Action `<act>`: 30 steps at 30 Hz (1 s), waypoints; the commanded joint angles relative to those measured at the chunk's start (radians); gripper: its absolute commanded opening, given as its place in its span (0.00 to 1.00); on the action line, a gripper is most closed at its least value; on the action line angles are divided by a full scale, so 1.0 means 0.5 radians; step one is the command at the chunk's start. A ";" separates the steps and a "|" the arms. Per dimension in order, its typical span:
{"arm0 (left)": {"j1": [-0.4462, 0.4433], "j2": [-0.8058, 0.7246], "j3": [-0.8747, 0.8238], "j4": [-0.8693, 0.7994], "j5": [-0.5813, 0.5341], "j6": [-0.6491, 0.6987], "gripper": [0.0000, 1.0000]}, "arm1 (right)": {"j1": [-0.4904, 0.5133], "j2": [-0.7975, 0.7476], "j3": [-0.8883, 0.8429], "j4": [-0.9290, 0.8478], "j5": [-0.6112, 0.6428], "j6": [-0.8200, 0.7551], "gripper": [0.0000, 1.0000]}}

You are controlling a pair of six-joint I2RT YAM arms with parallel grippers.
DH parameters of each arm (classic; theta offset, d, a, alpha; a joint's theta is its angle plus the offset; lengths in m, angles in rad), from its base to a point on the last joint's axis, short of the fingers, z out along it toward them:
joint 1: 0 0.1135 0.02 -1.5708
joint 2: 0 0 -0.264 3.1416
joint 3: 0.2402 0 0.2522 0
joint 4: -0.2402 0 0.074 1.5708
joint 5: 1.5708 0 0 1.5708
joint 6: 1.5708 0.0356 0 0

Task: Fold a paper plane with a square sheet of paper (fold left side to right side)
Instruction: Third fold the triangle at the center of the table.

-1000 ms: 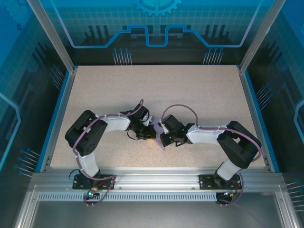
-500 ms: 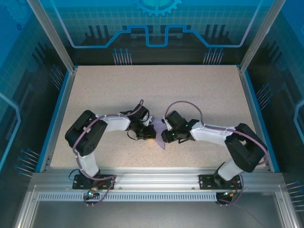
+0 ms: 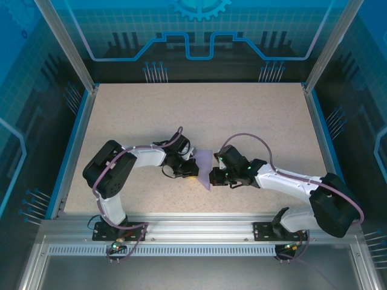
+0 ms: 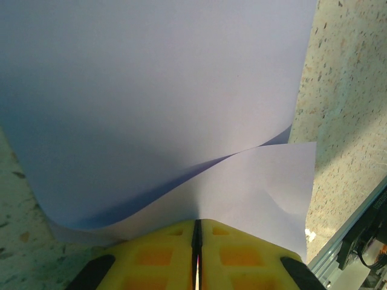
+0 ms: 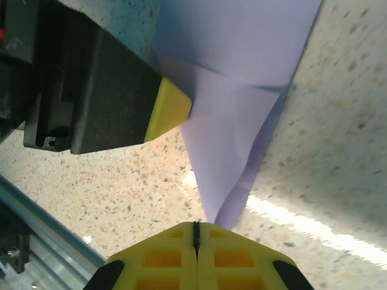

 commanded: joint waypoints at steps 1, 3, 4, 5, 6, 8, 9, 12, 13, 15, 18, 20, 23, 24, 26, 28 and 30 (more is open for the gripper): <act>-0.034 0.053 -0.060 -0.127 -0.143 0.012 0.12 | 0.082 0.087 0.073 0.103 -0.016 0.209 0.02; -0.035 0.057 -0.060 -0.119 -0.141 0.010 0.12 | 0.107 0.167 0.122 0.092 -0.007 0.225 0.00; -0.039 0.060 -0.060 -0.121 -0.138 0.010 0.12 | 0.119 0.212 0.148 0.097 -0.007 0.239 0.00; -0.039 0.058 -0.060 -0.121 -0.143 0.010 0.12 | 0.129 0.252 0.170 0.108 -0.009 0.249 0.00; -0.039 0.058 -0.060 -0.120 -0.142 0.008 0.12 | 0.137 0.285 0.184 0.115 -0.013 0.255 0.00; -0.040 0.058 -0.060 -0.121 -0.142 0.008 0.12 | 0.157 0.352 0.223 0.110 0.004 0.268 0.00; -0.043 0.061 -0.057 -0.121 -0.141 0.010 0.12 | 0.164 0.379 0.239 0.105 0.015 0.272 0.00; -0.042 0.058 -0.054 -0.121 -0.140 0.011 0.12 | 0.171 0.445 0.278 0.092 0.041 0.288 0.00; -0.043 0.058 -0.052 -0.121 -0.139 0.013 0.12 | 0.171 0.462 0.287 0.090 0.048 0.294 0.00; -0.044 0.058 -0.051 -0.121 -0.138 0.013 0.12 | 0.173 0.495 0.298 0.091 0.054 0.308 0.00; -0.045 0.059 -0.051 -0.119 -0.138 0.013 0.12 | 0.174 0.531 0.310 0.078 0.071 0.317 0.00; -0.048 0.064 -0.048 -0.121 -0.135 0.013 0.12 | 0.172 0.556 0.320 0.064 0.080 0.320 0.00; -0.048 0.064 -0.048 -0.121 -0.135 0.013 0.12 | 0.171 0.586 0.323 0.061 0.090 0.324 0.00; -0.048 0.064 -0.048 -0.121 -0.136 0.013 0.12 | 0.173 0.595 0.325 0.061 0.091 0.327 0.00; -0.047 0.071 -0.044 -0.121 -0.134 0.016 0.12 | 0.174 0.619 0.332 0.055 0.088 0.328 0.00; -0.044 0.071 -0.042 -0.122 -0.132 0.016 0.12 | 0.174 0.637 0.332 0.046 0.088 0.329 0.00; -0.047 0.073 -0.041 -0.126 -0.133 0.019 0.12 | 0.173 0.648 0.332 0.039 0.092 0.333 0.00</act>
